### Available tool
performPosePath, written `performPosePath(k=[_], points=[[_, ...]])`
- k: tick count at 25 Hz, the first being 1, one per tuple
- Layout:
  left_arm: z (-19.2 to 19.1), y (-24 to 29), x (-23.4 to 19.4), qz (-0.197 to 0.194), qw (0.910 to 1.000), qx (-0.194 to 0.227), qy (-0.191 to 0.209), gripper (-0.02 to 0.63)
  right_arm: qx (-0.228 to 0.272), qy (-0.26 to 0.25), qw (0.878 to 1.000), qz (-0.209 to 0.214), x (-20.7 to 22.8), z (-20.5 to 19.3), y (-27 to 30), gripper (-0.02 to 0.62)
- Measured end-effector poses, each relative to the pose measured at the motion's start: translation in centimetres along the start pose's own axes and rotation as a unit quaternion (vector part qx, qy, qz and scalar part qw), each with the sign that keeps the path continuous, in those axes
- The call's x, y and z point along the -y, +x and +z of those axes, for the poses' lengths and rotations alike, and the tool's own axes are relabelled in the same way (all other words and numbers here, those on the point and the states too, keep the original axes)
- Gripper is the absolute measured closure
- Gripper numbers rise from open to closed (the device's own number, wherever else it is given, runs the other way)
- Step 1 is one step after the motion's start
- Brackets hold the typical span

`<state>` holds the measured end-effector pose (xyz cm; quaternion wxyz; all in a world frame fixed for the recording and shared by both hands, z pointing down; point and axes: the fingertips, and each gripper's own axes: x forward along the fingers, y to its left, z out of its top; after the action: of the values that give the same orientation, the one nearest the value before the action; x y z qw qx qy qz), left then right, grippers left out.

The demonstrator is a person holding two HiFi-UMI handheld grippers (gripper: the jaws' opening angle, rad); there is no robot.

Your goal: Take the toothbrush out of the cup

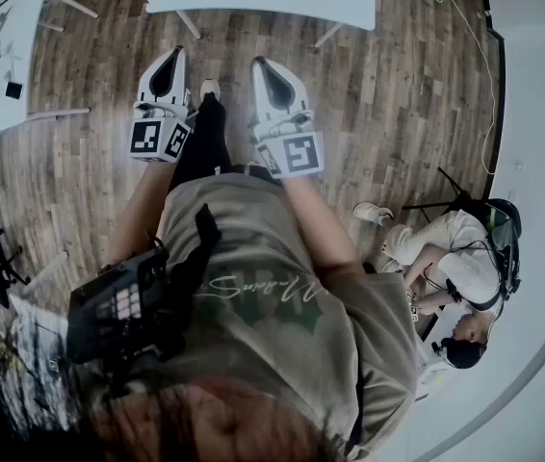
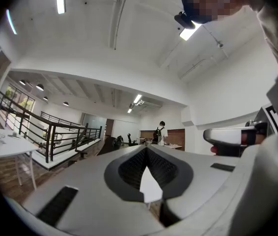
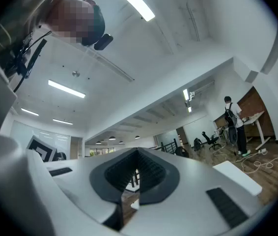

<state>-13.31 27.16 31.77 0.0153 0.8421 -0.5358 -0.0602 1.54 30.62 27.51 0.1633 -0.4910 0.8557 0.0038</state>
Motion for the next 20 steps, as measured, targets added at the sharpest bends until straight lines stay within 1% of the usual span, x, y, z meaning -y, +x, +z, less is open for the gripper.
performPosePath(k=[3,5,8,10,15,18,20], points=[[-0.1,1.8,-1.9,-0.006,0.9998,0.017,-0.001,0.615,0.001,-0.007,1.000,0.001,0.1,-1.4,2.0,0.589],[-0.6,4.4,-3.9,-0.012,0.9998,0.018,0.003,0.615,0.003,-0.012,1.000,-0.002,0.9,-2.5,4.8,0.588],[-1.0,9.8,-6.8,-0.046,0.9988,0.013,0.001,0.615,-0.005,-0.015,1.000,-0.010,2.8,-4.4,10.8,0.588],[-0.5,12.8,-8.5,-0.060,0.9981,0.014,0.006,0.615,-0.025,-0.008,1.000,-0.014,3.5,-5.5,14.5,0.588],[0.2,18.9,-13.2,-0.051,0.9981,0.020,0.029,0.615,-0.055,-0.015,0.997,-0.055,6.2,-8.3,21.9,0.588],[-0.2,22.0,-15.6,-0.058,0.9980,0.017,0.022,0.615,-0.048,-0.030,0.995,-0.086,8.4,-9.5,25.3,0.588],[-0.6,23.6,-16.9,-0.064,0.9976,0.013,0.023,0.615,-0.047,-0.033,0.993,-0.099,9.6,-10.1,27.0,0.588]])
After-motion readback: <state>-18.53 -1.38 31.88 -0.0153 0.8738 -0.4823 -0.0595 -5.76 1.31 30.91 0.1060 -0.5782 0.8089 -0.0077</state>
